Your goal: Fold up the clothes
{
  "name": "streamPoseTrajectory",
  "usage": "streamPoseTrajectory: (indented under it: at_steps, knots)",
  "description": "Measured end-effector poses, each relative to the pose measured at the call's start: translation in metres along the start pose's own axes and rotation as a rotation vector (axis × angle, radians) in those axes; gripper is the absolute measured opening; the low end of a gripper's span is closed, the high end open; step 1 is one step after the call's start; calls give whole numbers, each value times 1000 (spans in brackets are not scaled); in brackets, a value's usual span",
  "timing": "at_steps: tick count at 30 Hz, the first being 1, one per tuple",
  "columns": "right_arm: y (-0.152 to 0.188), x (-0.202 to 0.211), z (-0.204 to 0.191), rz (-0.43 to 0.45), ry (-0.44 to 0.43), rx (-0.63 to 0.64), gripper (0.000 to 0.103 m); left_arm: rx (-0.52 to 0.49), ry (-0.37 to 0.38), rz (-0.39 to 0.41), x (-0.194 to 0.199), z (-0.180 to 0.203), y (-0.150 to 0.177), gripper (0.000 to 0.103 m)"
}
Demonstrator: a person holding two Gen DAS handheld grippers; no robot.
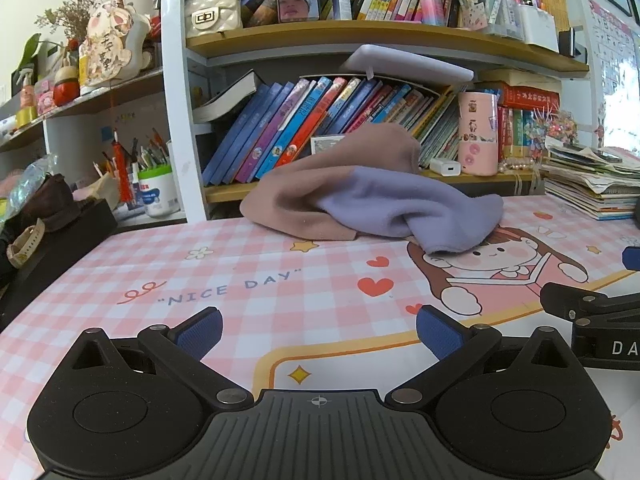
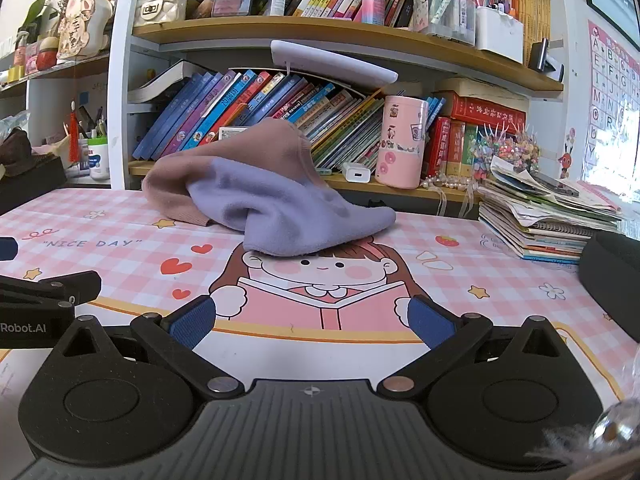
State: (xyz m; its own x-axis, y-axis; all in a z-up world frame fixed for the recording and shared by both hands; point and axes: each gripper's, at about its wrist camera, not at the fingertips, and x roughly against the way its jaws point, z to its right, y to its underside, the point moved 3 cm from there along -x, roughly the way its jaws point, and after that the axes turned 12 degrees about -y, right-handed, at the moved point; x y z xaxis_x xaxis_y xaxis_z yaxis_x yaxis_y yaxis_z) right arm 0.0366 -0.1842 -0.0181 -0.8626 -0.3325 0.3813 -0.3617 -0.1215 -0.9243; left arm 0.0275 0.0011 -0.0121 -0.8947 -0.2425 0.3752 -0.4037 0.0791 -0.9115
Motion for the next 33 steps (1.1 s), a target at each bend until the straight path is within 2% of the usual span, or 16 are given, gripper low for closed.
streamPoseTrajectory:
  at_steps: [13, 33]
  knots:
    - [0, -1, 1, -1, 0, -4, 103, 4, -7, 7, 0, 6, 4, 103]
    - [0, -1, 2, -7, 0, -12, 103, 11, -1, -23, -3, 0, 0, 103]
